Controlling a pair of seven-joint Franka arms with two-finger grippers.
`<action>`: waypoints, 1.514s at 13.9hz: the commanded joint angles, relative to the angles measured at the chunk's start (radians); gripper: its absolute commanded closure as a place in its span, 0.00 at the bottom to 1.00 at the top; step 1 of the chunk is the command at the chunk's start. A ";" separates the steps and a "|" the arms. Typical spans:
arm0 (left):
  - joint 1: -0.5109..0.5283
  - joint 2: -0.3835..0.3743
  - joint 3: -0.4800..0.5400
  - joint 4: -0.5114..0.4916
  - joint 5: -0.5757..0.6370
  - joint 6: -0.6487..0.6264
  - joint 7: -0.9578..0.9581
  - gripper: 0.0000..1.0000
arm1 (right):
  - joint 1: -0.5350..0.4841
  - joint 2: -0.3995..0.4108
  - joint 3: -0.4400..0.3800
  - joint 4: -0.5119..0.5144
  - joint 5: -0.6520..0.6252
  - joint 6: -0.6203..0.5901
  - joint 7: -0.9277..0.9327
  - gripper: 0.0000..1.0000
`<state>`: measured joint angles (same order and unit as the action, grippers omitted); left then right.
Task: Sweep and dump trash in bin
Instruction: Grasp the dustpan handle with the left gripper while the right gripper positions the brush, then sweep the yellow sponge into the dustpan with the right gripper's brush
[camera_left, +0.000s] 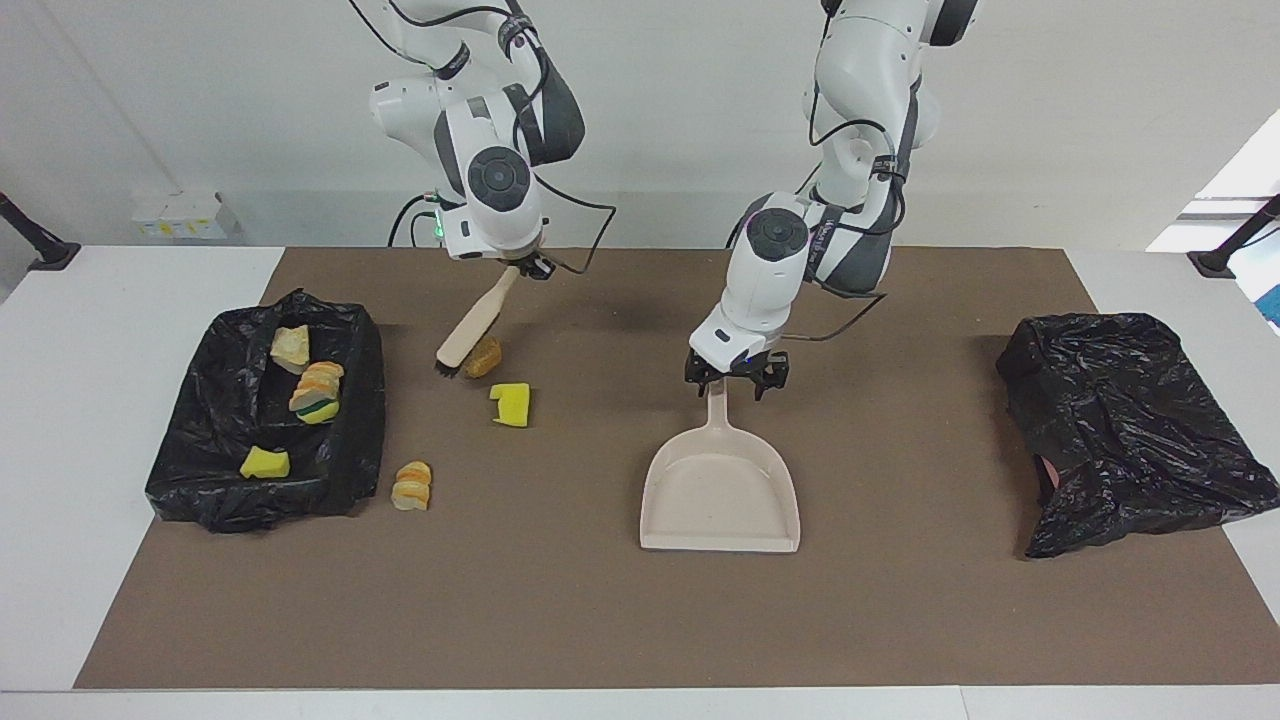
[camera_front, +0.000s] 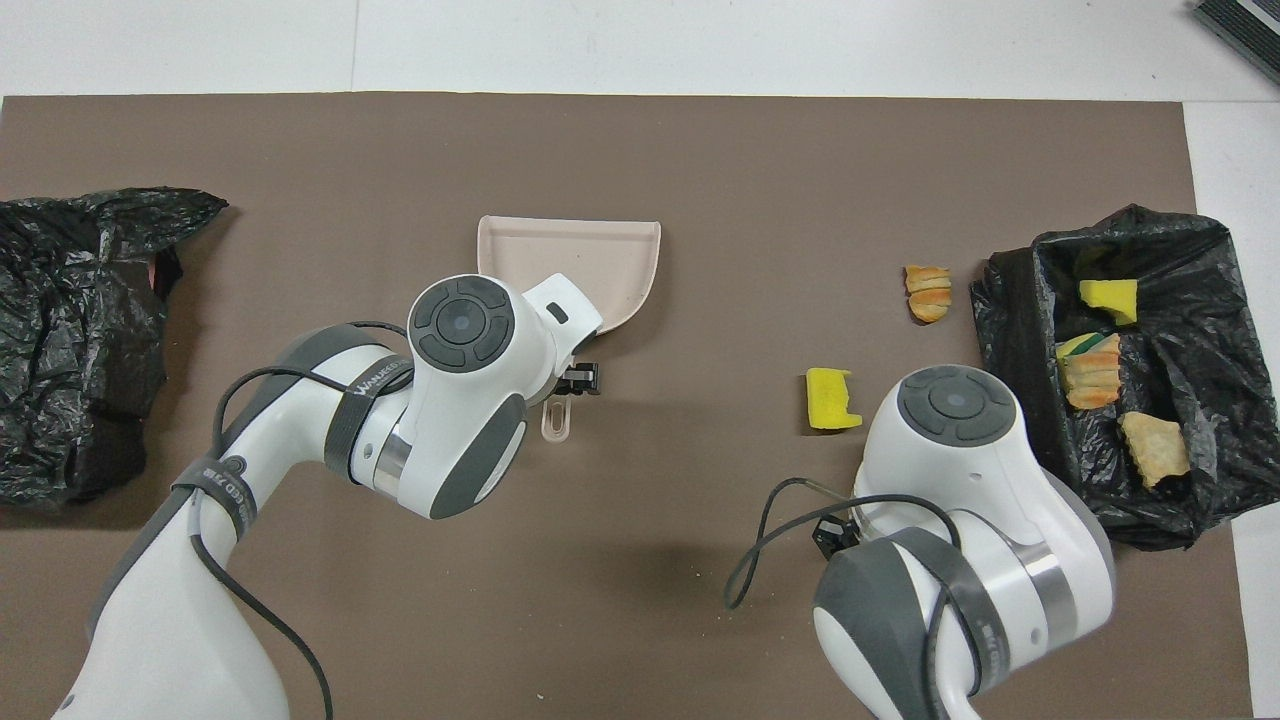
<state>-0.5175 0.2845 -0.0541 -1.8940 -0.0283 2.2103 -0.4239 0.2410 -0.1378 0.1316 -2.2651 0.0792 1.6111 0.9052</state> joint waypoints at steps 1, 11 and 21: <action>-0.004 -0.030 0.008 -0.030 -0.024 0.025 0.030 1.00 | -0.039 -0.114 0.005 -0.178 0.008 0.102 -0.110 1.00; 0.109 -0.114 0.011 -0.042 -0.025 -0.127 0.622 1.00 | -0.083 0.093 0.003 -0.009 0.073 0.288 -0.356 1.00; -0.004 -0.172 0.011 -0.114 0.103 -0.133 1.079 1.00 | -0.048 0.132 0.011 0.056 0.083 0.276 -0.587 1.00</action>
<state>-0.4809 0.1635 -0.0549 -1.9640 0.0322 2.0825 0.6391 0.1834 -0.0021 0.1376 -2.2162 0.1426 1.9017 0.3955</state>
